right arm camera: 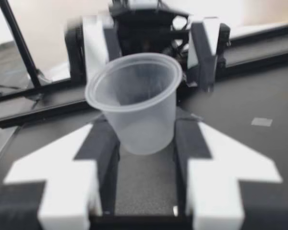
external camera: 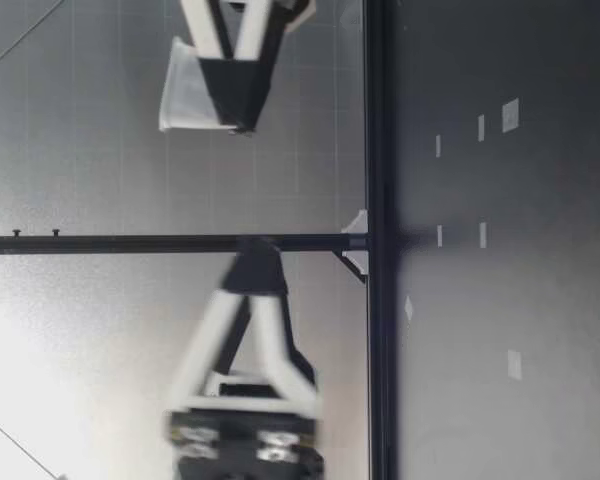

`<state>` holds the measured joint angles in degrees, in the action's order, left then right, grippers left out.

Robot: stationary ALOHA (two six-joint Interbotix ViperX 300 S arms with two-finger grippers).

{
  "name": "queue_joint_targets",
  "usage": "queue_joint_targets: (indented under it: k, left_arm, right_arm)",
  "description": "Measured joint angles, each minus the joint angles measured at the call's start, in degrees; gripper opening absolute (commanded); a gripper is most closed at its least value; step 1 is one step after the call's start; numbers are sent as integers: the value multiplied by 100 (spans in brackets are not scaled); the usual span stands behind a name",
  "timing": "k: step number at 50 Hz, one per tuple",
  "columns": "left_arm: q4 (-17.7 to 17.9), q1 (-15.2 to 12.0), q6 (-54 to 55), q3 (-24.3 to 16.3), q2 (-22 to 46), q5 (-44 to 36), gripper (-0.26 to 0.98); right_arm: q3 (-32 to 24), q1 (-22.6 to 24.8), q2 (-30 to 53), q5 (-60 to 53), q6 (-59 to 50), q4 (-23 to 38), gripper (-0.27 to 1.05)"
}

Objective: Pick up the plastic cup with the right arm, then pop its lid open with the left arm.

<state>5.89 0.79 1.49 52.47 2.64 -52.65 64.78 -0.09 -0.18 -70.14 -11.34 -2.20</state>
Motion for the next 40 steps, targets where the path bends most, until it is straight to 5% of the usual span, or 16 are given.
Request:
queue_joint_targets:
  k: [7,40]
  left_arm:
    - [-9,185,-791,0,0,220,76]
    - [9,176,-809,-26,0,308,76]
  right_arm:
    - [-9,9,-9,62,44,0,32]
    - [-88,0,105,299,123,0,32]
